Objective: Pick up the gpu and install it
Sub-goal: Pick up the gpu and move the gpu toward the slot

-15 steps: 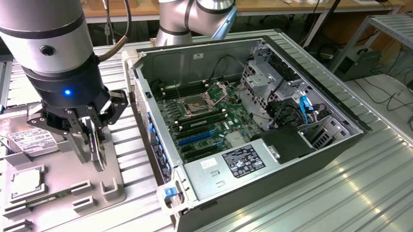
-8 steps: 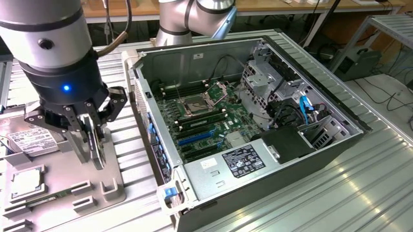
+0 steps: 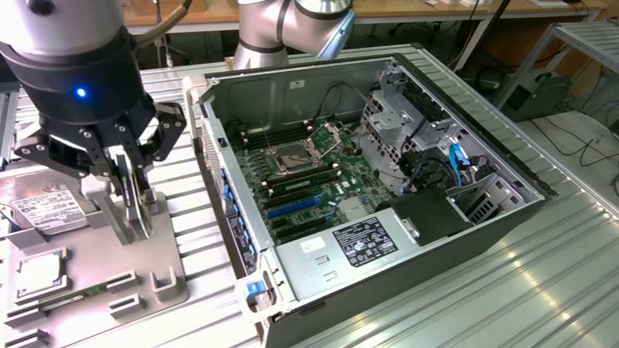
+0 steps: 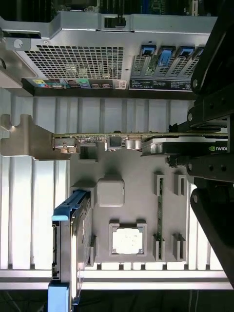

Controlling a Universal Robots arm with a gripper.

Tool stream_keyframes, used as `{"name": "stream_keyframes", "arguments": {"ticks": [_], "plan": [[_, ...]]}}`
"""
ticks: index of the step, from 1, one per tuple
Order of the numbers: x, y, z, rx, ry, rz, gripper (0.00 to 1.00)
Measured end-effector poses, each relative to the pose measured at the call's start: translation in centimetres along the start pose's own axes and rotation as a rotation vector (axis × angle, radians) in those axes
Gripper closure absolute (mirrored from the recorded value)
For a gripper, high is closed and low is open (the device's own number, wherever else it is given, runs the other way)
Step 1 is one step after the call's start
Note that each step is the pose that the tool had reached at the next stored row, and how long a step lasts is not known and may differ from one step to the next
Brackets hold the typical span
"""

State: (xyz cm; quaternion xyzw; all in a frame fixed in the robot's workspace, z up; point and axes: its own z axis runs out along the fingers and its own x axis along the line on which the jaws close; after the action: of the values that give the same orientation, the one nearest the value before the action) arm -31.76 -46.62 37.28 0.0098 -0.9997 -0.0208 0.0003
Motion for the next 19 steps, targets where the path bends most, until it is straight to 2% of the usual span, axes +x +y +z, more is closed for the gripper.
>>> {"name": "stream_keyframes", "arguments": {"ticks": [16,19], "plan": [[0.0,0.0,-0.02,0.0,0.0001,0.0,0.73],[0.0,0.03,-0.59,-0.0005,0.0002,0.0,0.73]]}}
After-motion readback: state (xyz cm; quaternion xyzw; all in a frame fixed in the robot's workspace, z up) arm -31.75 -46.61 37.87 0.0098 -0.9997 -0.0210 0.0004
